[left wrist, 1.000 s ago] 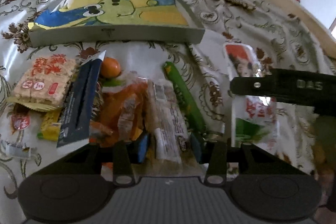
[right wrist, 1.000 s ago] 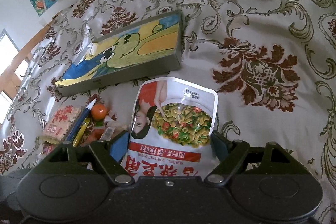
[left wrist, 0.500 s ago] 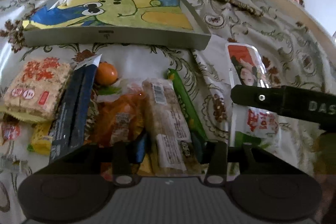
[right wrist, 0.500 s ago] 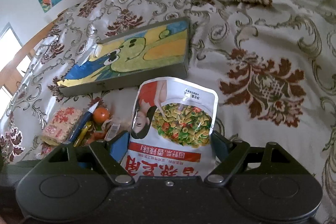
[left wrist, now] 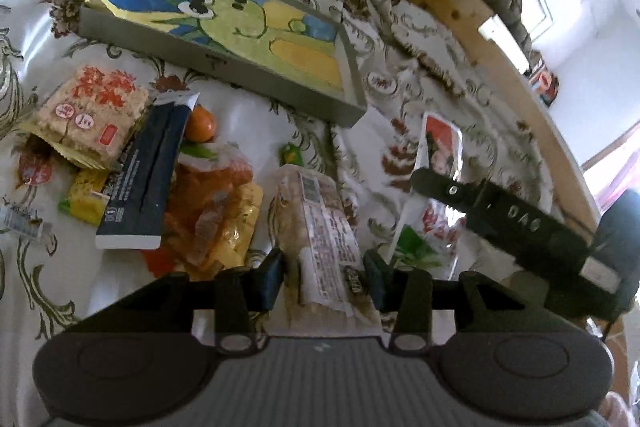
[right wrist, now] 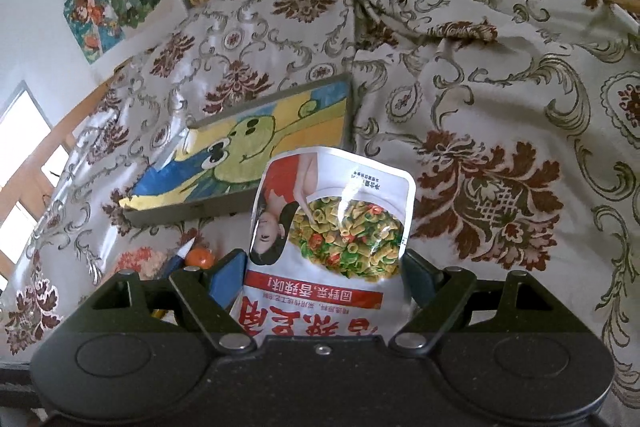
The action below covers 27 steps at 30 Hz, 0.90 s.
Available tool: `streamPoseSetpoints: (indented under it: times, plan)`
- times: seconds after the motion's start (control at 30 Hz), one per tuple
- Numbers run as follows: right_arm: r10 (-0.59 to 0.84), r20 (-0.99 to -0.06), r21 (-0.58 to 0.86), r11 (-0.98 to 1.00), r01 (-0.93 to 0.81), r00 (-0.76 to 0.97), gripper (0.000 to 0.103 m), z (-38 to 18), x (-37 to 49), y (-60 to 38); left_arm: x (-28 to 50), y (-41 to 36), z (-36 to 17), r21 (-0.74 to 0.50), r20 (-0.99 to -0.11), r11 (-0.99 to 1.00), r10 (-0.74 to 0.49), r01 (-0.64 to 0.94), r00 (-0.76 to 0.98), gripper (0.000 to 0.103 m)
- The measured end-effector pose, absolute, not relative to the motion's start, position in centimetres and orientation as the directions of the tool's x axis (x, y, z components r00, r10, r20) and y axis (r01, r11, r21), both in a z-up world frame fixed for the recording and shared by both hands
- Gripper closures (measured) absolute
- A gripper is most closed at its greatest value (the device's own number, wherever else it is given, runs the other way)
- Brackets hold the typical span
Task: Organize snacks
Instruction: 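Carry the pouch with the right tool into the tray while the left tool drops the bar there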
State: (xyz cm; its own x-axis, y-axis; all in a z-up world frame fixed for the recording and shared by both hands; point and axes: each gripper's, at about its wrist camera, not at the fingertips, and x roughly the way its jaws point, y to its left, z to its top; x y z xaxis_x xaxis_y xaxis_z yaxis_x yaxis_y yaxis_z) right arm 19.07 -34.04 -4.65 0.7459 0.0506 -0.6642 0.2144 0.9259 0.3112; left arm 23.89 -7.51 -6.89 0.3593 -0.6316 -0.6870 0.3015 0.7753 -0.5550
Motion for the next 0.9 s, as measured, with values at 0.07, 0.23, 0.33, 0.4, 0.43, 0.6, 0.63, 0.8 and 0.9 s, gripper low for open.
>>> streamPoseSetpoints:
  times: [0.07, 0.23, 0.33, 0.4, 0.43, 0.6, 0.63, 0.8, 0.9]
  plan:
    - [0.049, -0.655, 0.313, 0.926, 0.212, 0.754, 0.020, -4.5, 19.0, -34.2, 24.0, -7.4, -6.3, -0.559, -0.675, 0.774, -0.633, 0.297, 0.378, 0.055]
    - [0.043, -0.621, 0.303, 0.934, 0.189, 0.783, 0.019, -3.8, 20.4, -34.1, 25.5, -7.4, -4.1, -0.531, -0.651, 0.790, -0.612, 0.307, 0.449, 0.055]
    - [0.043, -0.603, 0.288, 0.943, 0.167, 0.797, 0.019, -3.2, 22.4, -33.6, 27.3, -7.7, -2.5, -0.486, -0.624, 0.811, -0.584, 0.327, 0.520, 0.055]
    - [0.054, -0.579, 0.287, 0.948, 0.141, 0.814, 0.019, -2.7, 24.0, -33.3, 28.9, -7.7, -2.0, -0.479, -0.601, 0.814, -0.576, 0.328, 0.553, 0.055]
    - [0.059, -0.566, 0.289, 0.948, 0.131, 0.822, 0.019, -2.4, 25.0, -33.1, 29.9, -7.7, -1.8, -0.477, -0.592, 0.817, -0.572, 0.325, 0.568, 0.055]
    - [0.071, -0.502, 0.307, 0.946, 0.101, 0.862, 0.019, -2.0, 31.0, -33.0, 35.5, -8.4, -2.1, -0.470, -0.551, 0.825, -0.553, 0.315, 0.626, 0.055]
    - [0.070, -0.498, 0.308, 0.946, 0.101, 0.864, 0.019, -2.2, 32.2, -33.0, 36.7, -8.7, -2.3, -0.471, -0.544, 0.825, -0.550, 0.313, 0.633, 0.055]
    - [0.058, -0.506, 0.311, 0.943, 0.119, 0.861, 0.019, -4.0, 37.9, -33.8, 41.8, -10.2, -4.1, -0.477, -0.533, 0.830, -0.536, 0.290, 0.655, 0.055]
    - [0.047, -0.501, 0.311, 0.942, 0.129, 0.864, 0.019, -5.2, 40.5, -34.2, 44.2, -10.8, -5.6, -0.466, -0.538, 0.838, -0.522, 0.283, 0.662, 0.055]
